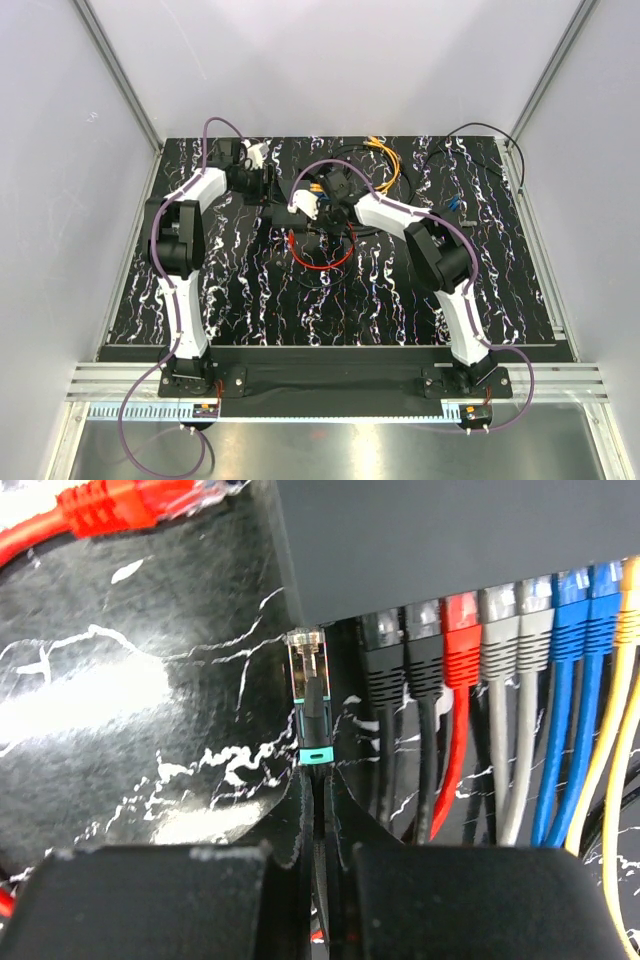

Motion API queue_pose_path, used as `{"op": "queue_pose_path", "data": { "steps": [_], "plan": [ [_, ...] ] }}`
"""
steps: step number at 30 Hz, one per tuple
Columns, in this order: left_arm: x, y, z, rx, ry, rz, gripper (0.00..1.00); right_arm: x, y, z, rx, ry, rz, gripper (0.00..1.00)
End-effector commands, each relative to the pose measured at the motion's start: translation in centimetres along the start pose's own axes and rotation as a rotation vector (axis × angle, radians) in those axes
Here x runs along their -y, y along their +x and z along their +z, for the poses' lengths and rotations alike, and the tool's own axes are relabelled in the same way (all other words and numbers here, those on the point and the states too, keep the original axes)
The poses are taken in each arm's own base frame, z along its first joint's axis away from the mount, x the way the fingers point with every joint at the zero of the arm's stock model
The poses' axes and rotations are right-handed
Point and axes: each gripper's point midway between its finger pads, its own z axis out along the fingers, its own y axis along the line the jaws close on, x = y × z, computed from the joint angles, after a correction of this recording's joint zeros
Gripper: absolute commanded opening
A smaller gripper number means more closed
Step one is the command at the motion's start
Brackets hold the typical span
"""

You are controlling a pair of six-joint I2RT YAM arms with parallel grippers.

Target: Insert the plug into the switch port

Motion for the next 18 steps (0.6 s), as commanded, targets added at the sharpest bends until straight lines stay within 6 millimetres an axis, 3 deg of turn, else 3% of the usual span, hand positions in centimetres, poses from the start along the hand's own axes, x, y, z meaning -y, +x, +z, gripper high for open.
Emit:
{"op": "queue_pose_path", "data": {
  "steps": [1,11,18],
  "plan": [
    [0.3,-2.0,0.0,0.053,-0.011,0.04,0.71,1.0,-1.5,0.5,0.012,0.046,0.018,0.0],
    [0.3,-1.9,0.5,0.052,-0.008,0.039,0.7,1.7,-0.9,0.9,-0.044,0.083,0.029,0.0],
    [0.2,-1.2,0.9,0.033,-0.003,0.017,0.69,0.8,-2.2,1.0,-0.016,0.05,0.028,0.0]
  ]
}}
